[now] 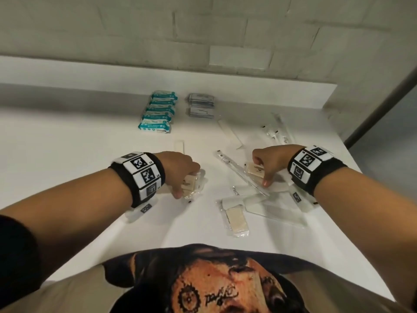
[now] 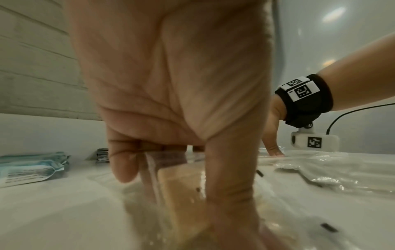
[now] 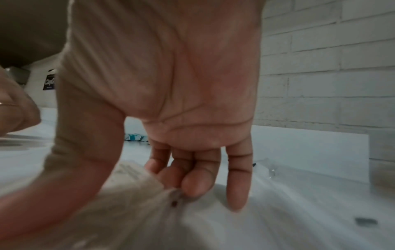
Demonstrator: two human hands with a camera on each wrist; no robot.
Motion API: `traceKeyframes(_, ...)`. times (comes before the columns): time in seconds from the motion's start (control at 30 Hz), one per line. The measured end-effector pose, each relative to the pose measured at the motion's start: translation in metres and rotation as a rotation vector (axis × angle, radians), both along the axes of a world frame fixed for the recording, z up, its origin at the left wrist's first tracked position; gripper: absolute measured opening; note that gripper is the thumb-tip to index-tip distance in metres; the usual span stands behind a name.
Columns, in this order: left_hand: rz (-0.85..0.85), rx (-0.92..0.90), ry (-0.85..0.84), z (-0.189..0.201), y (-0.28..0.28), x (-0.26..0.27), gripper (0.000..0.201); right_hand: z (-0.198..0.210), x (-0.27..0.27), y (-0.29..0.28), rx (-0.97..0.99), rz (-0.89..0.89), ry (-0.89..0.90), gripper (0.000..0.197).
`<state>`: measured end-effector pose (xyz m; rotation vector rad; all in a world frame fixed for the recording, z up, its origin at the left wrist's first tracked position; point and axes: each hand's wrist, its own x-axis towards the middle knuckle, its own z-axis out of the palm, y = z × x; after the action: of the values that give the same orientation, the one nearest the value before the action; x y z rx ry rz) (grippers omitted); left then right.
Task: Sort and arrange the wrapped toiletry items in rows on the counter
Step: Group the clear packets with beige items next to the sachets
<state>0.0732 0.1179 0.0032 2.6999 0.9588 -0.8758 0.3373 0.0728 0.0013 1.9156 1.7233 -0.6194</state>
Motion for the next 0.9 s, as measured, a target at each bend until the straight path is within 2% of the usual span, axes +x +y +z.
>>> traceKeyframes(0.1, -0.035, 0.075, 0.018, 0.001, -0.003, 0.005, 0.063, -0.001, -0.001, -0.01, 0.006, 0.009, 0.008, 0.044)
traceKeyframes(0.17, -0.037, 0.096, 0.01, 0.0, -0.005, 0.006, 0.06, -0.003, -0.003, -0.014, 0.048, 0.015, 0.017, 0.046)
traceKeyframes(0.27, 0.028, 0.082, -0.044, -0.005, -0.011, 0.006, 0.054, -0.005, -0.006, -0.02, 0.071, 0.016, 0.03, 0.051)
traceKeyframes(0.4, 0.117, 0.024, -0.067, -0.009, -0.02, 0.008, 0.048, -0.002, -0.006, -0.027, 0.106, 0.041, -0.023, 0.038)
traceKeyframes(0.5, 0.188, -0.024, -0.085, -0.009, -0.027, 0.009, 0.048, 0.003, 0.001, -0.03, 0.371, -0.002, 0.002, 0.024)
traceKeyframes(0.57, 0.241, -0.04, -0.097, -0.01, -0.031, 0.011, 0.05, 0.012, 0.0, -0.04, 0.565, -0.094, 0.165, 0.019)
traceKeyframes(0.6, 0.266, -0.04, -0.103, -0.011, -0.033, 0.013, 0.051, 0.017, -0.005, -0.05, 0.595, -0.121, 0.266, 0.019)
traceKeyframes(0.67, 0.307, -0.023, -0.128, -0.011, -0.036, 0.018, 0.053, 0.02, -0.02, -0.07, 0.489, -0.049, 0.389, 0.018)
traceKeyframes(0.77, 0.314, 0.014, -0.177, -0.009, -0.041, 0.031, 0.038, 0.009, -0.031, -0.095, 0.24, 0.101, 0.358, 0.017)
traceKeyframes(0.9, 0.453, -0.039, -0.393, 0.005, -0.043, 0.044, 0.024, 0.009, -0.004, -0.102, 0.281, 0.042, 0.292, 0.021)
